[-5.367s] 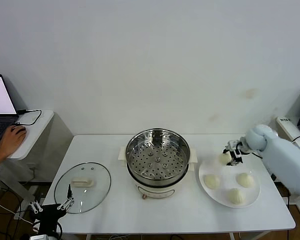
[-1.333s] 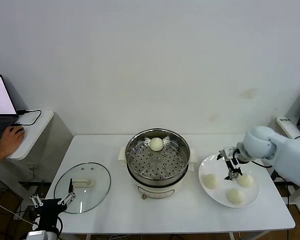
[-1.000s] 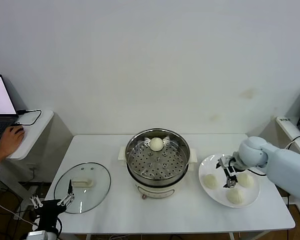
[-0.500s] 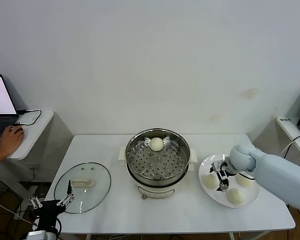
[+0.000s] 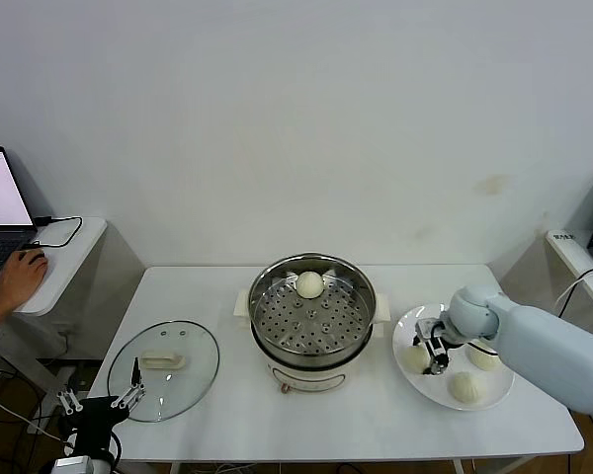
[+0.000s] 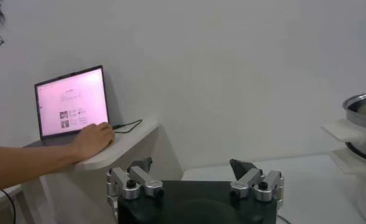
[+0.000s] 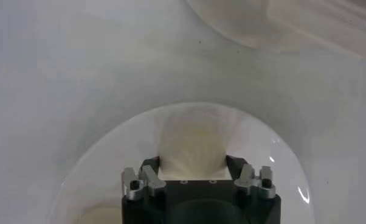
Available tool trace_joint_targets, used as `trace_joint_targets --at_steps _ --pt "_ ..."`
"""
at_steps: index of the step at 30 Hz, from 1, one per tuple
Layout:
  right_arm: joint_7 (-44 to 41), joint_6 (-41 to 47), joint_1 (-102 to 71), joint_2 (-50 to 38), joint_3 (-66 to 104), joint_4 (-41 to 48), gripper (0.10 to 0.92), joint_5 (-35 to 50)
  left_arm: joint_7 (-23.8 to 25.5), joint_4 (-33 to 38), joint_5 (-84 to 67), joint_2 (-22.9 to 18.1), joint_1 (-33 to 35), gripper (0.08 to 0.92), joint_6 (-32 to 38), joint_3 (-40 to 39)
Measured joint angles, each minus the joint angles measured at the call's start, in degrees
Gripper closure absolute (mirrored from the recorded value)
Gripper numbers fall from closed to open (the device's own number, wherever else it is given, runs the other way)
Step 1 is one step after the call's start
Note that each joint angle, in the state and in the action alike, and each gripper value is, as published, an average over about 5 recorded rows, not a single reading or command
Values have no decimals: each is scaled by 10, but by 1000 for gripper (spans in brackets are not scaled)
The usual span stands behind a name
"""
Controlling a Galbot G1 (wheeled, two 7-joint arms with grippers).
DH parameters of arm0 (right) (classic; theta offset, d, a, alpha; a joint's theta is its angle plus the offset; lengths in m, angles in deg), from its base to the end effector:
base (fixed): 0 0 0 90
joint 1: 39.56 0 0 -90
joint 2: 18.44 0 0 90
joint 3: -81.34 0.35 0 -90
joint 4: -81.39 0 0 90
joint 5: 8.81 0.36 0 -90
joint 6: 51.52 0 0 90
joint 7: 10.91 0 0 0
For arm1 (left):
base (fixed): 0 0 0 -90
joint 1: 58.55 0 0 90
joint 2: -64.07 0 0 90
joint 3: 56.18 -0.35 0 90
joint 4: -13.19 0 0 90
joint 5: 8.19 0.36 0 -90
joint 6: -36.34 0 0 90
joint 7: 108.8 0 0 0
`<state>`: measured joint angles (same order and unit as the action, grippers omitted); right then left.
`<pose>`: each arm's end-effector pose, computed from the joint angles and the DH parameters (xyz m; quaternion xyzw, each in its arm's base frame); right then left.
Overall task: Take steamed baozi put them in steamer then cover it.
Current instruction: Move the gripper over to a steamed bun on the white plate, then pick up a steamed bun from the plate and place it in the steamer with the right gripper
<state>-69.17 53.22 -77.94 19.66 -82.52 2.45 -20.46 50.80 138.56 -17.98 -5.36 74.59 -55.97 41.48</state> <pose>0.4730 -0.1204 -0.2494 0.5084 -0.5188 0.5691 0.3853 0.1310 0.0864 -0.2856 0.1213 -0.9847 -0.1089 0.0614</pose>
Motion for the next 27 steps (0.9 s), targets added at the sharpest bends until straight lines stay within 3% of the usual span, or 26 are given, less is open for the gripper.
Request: trace_joint_targets --at_steps 13,27 --pt "-19 8 48 -36 -9 -31 470 28 0 11 0 0 1 177 0 -1" --pt "-16 67 306 -71 -120 -141 454 163 0 18 -4 16 -14 177 -2 -8"
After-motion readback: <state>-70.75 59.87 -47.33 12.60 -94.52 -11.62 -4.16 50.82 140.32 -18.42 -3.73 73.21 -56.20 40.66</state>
